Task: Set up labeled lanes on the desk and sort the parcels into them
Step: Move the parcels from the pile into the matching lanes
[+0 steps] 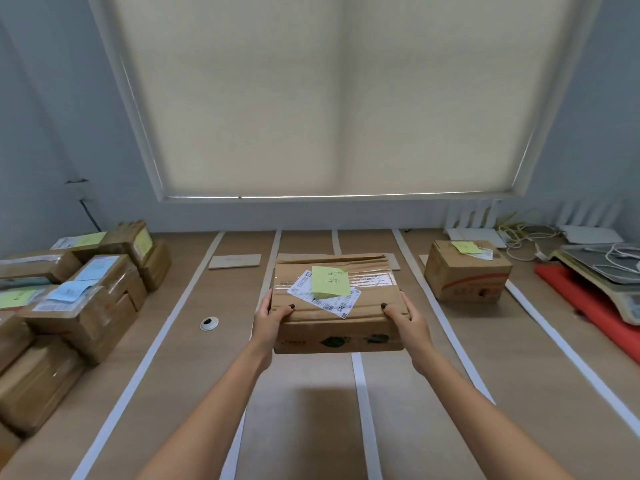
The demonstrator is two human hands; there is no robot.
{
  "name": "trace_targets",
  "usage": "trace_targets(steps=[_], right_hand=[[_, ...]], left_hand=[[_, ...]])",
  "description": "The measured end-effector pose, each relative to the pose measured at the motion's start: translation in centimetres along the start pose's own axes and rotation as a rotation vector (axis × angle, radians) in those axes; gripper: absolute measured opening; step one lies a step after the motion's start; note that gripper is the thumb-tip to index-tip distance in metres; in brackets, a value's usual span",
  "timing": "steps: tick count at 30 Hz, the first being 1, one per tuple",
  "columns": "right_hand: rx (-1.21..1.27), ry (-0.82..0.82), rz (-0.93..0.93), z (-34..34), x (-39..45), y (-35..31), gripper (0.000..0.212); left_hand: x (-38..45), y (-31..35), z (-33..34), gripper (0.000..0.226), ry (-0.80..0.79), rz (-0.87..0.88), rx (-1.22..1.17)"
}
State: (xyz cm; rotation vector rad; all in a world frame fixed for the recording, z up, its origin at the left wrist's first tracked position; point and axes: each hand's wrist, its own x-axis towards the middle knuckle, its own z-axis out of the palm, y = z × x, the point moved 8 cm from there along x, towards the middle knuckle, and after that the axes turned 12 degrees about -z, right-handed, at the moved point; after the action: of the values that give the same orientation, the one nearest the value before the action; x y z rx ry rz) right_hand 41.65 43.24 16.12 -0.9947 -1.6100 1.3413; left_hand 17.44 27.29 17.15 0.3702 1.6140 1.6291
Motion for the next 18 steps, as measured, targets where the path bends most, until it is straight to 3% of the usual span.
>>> trace_targets(steps=[8, 18], right_hand=[[0.08, 0.052, -0.009, -15.3, 2.1, 3.2, 0.059], [0.013, 0.01, 0.016, -37.3, 5.7, 5.2, 0.056]], left_hand=[[-1.9, -3.7, 15.4, 0.055, -0.059, 0.04, 0.085], [-6.1, -8.8, 36.1, 0.058, -0.074, -0.048, 0.086]])
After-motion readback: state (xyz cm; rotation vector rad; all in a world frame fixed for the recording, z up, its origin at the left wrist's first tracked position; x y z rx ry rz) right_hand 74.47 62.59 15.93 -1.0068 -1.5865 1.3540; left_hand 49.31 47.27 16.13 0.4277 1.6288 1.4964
